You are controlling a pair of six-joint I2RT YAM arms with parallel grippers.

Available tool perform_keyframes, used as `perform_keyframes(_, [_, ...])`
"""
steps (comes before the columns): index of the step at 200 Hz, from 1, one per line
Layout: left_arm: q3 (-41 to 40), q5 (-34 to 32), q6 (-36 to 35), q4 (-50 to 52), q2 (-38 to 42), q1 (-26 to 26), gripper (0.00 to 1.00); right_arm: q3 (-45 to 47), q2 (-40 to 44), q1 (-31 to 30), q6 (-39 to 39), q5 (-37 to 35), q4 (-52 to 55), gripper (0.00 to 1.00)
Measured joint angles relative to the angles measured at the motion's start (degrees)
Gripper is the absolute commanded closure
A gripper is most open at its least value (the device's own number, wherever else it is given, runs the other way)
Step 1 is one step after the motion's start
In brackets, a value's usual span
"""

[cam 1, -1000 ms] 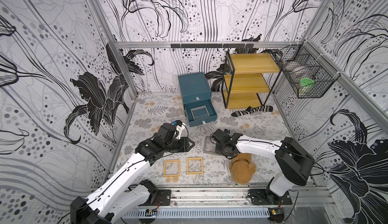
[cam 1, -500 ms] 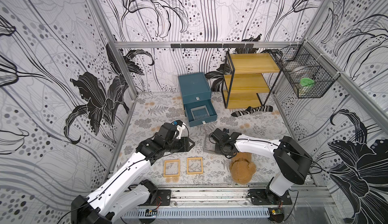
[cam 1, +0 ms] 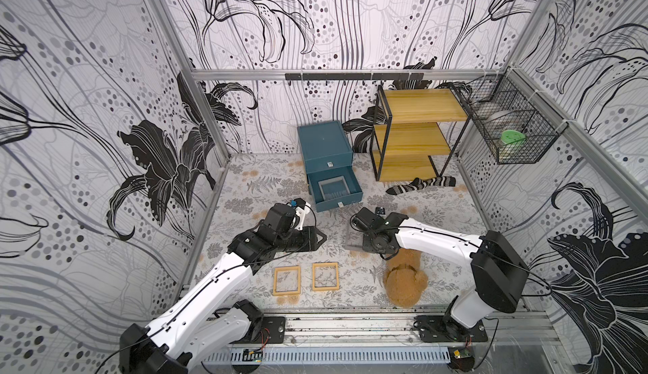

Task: Place the brooch boxes into the drawer by color
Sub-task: Pick up the brooch box from the center of the board.

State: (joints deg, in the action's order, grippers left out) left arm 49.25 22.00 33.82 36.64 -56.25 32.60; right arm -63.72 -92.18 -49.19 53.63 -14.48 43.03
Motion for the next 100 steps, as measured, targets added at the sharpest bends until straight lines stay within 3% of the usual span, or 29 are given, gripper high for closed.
perform_keyframes(100, [4.22,-2.47,1.01,-1.16,-2.21,0.00,0.60,-14.73,3.82,0.00,-6.54,-2.60,13.51,1.00])
